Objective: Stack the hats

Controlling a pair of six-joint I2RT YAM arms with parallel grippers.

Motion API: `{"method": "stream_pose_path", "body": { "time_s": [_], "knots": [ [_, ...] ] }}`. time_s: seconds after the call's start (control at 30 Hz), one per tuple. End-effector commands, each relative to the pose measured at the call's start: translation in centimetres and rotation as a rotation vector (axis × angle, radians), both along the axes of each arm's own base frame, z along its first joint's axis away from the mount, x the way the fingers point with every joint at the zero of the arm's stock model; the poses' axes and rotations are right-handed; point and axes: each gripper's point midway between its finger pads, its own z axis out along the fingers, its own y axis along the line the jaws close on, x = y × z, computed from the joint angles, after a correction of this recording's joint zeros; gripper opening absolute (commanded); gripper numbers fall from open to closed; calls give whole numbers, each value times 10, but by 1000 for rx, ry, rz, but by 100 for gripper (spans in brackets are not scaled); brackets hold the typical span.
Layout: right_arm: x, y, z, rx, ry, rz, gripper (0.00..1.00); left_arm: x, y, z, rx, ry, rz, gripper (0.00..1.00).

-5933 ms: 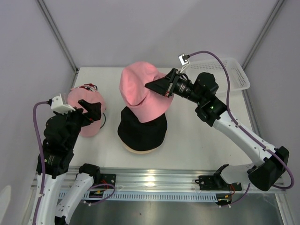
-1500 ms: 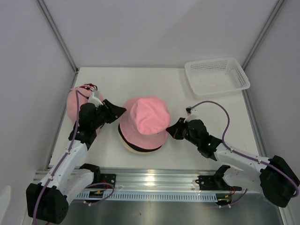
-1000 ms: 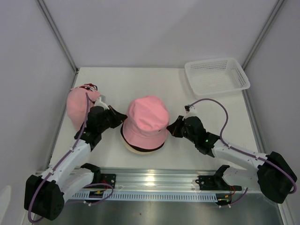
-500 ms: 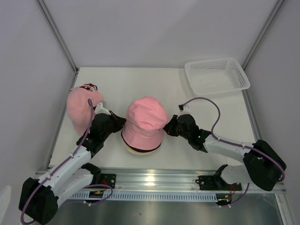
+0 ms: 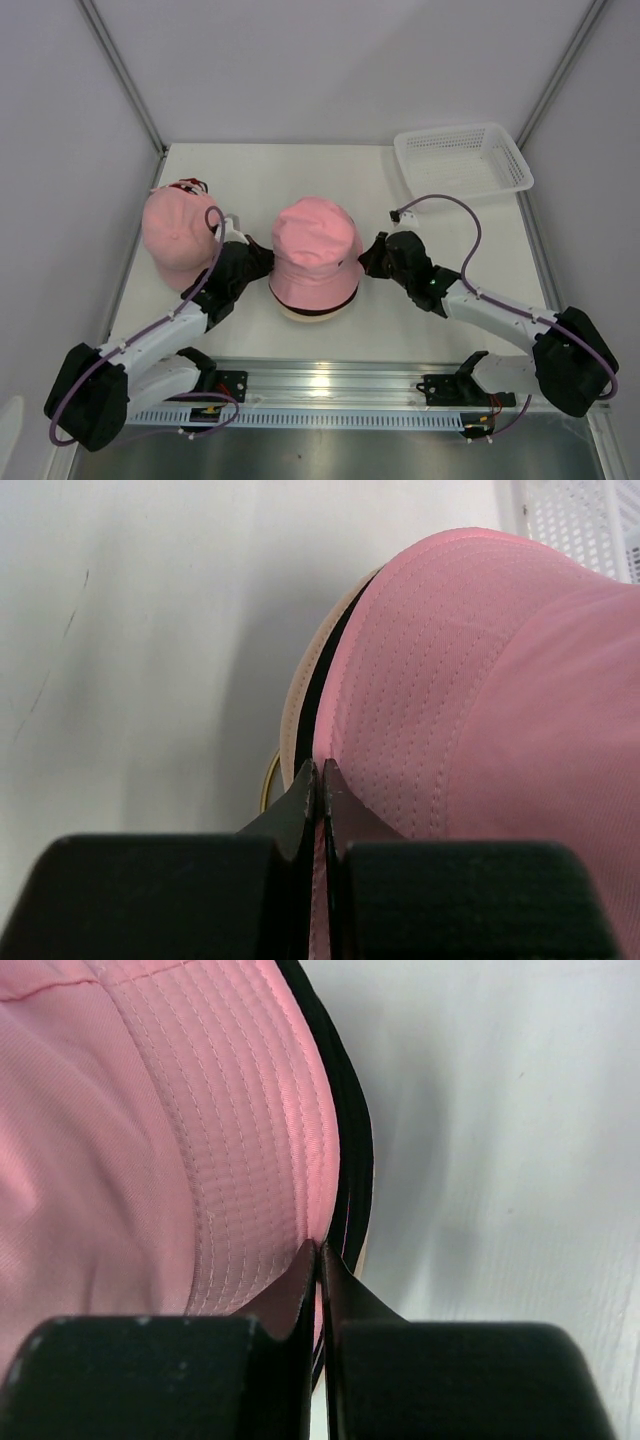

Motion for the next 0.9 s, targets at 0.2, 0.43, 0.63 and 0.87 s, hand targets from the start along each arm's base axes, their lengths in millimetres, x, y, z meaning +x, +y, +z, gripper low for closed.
{"method": "stream_pose_path", "body": {
  "time_s": [0.2,0.43,0.63,0.87],
  "knots": [
    [42,-13,7,-123,-70,-19,1,24,25,-10,195,-9,97,1],
    [86,-18,6,-122,-93,-49,1,64,15,7,164,-87,93,1],
    [105,-13,23,-132,-129,3,6,80,14,16,205,-99,109,1],
    [109,-18,44,-143,-120,44,57,72,29,46,254,-105,130,18]
  ]
}}
